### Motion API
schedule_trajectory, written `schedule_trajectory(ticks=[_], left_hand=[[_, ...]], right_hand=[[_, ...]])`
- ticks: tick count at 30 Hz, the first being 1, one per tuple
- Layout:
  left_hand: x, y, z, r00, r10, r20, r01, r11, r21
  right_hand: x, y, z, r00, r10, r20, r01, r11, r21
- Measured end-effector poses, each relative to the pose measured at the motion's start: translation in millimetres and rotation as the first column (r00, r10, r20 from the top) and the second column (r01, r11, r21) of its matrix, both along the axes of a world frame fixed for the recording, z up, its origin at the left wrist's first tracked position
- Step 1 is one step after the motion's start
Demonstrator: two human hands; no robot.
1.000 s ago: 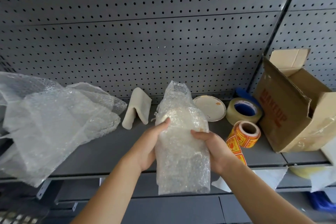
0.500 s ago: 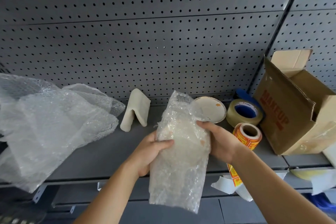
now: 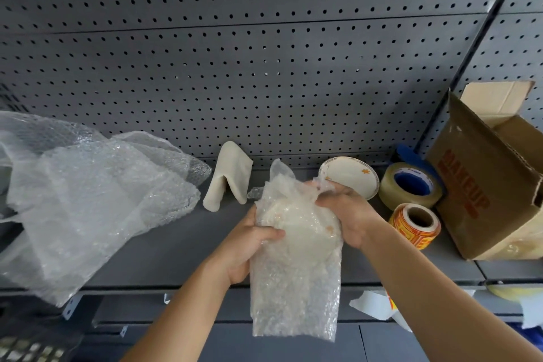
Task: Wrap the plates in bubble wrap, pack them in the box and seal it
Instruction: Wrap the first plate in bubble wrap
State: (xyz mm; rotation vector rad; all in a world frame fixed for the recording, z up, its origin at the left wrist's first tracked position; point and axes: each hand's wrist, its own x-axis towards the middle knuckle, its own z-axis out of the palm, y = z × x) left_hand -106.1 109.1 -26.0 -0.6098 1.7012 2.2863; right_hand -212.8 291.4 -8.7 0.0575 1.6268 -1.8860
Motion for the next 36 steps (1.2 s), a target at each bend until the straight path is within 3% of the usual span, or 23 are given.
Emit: schedule_trajectory(ticks=[6, 13, 18, 23, 28, 30, 34, 36], left_hand=[[-7, -4, 2, 0.999, -0.028, -0.032, 0.029, 0.998, 0.048], [-21, 4, -2, 0.994, 0.027, -0.109, -0.047, 0.982, -0.185], [-24, 6, -12, 0.982, 0.063, -0.177, -0.102, 0.971, -0.217], [-26, 6, -18, 0.984, 0.103, -0.146, -0.129, 0.974, -0.186], [-29, 6, -24, 0.978, 0.150, -0.143, -0.176, 0.966, -0.188], [-29, 8, -24, 0.968, 0.180, -0.177, -0.216, 0.953, -0.214], [-27, 14, -23, 0.948, 0.175, -0.266, -0.263, 0.901, -0.344], [-27, 16, -22, 0.946, 0.162, -0.282, -0.267, 0.882, -0.389]], right_hand=[[-3, -9, 3, 0.979, 0.101, -0.178, -0.089, 0.993, 0.071], [-13, -17, -12, 0.942, 0.190, -0.277, -0.139, 0.971, 0.193], [-22, -24, -19, 0.906, 0.260, -0.333, -0.145, 0.931, 0.334], [-22, -25, -23, 0.872, 0.318, -0.372, -0.156, 0.901, 0.405], [-22, -16, -32, 0.724, 0.359, -0.589, -0.126, 0.908, 0.399], [-21, -5, -34, 0.656, 0.444, -0.611, -0.158, 0.871, 0.465], [-12, 12, -38, 0.620, 0.519, -0.588, -0.221, 0.835, 0.504], [-6, 10, -45, 0.595, 0.512, -0.620, -0.174, 0.835, 0.522]])
